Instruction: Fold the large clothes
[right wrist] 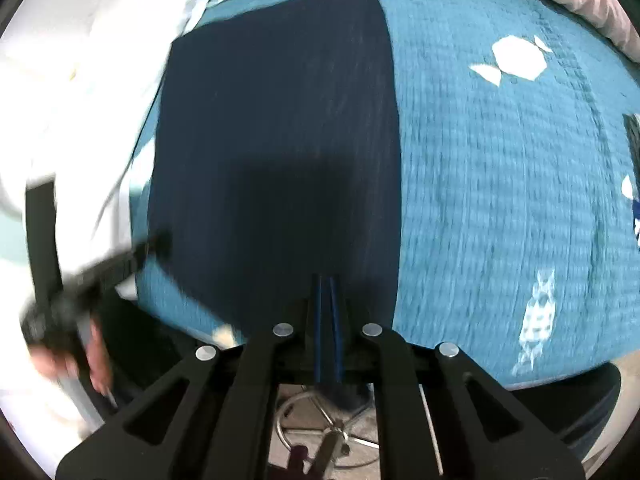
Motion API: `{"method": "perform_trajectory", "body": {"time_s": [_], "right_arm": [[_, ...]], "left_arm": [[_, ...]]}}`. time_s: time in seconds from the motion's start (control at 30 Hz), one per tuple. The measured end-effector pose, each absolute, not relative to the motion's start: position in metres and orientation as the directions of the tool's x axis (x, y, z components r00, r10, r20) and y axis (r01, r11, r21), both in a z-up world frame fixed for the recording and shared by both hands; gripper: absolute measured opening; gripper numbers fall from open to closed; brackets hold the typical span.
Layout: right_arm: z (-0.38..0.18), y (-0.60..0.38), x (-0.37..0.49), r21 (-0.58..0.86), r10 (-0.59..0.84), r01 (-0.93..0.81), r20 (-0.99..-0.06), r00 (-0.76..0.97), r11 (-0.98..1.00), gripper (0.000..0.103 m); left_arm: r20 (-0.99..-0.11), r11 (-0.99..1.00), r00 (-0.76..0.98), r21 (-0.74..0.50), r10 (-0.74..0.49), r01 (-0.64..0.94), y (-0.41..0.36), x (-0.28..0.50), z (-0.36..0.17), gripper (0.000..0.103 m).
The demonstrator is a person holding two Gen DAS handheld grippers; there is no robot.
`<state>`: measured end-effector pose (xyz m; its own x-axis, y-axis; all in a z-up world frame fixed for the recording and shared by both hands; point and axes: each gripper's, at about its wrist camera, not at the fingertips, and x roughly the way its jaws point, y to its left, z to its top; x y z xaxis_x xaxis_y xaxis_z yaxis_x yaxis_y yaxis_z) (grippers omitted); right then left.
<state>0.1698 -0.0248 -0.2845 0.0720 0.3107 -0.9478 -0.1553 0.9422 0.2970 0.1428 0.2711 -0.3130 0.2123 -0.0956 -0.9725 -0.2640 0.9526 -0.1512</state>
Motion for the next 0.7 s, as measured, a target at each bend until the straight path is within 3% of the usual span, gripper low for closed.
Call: {"method": "perform_trajectory", "body": {"time_s": [0.03,0.1,0.17,0.27,0.33,0.43,0.7], "right_arm": [[-0.299,-0.025,0.184,0.295,0.303,-0.134,-0.952,0.047,0.946,0.000],[-0.352,-0.027,0.200,0.305,0.303,-0.062,-0.952,-0.030,0.950,0.000],[-0.363,-0.033,0.202,0.348,0.347,-0.006,-0.936,-0.055,0.937,0.000],[-0.344,-0.043,0.204,0.373,0.373,0.008,-0.926,-0.063,0.928,0.001],[-0.324,-0.048,0.204,0.357,0.357,-0.021,-0.934,-0.018,0.934,0.006],[-0.292,-0.045,0.214,0.368,0.373,-0.073,-0.926,0.060,0.927,0.006],[-0.253,-0.035,0.293,0.348,0.358,-0.082,-0.915,0.185,0.934,0.006]], "left_arm": [[-0.972,0.950,0.211,-0.155,-0.098,-0.271,0.273,0.143,-0.317,0.007],[-0.973,0.950,0.210,-0.149,-0.092,-0.274,0.273,0.146,-0.323,0.007],[-0.975,0.957,0.207,-0.134,-0.080,-0.259,0.274,0.147,-0.325,0.007],[-0.980,0.959,0.186,-0.119,-0.072,-0.259,0.266,0.146,-0.313,0.003],[-0.979,0.972,0.202,-0.052,-0.004,-0.231,0.262,0.150,-0.298,0.003],[-0.970,0.974,0.241,-0.077,-0.024,-0.213,0.262,0.159,-0.276,0.003],[-0.958,0.979,0.286,-0.058,0.000,-0.194,0.258,0.257,-0.260,0.003]]}}
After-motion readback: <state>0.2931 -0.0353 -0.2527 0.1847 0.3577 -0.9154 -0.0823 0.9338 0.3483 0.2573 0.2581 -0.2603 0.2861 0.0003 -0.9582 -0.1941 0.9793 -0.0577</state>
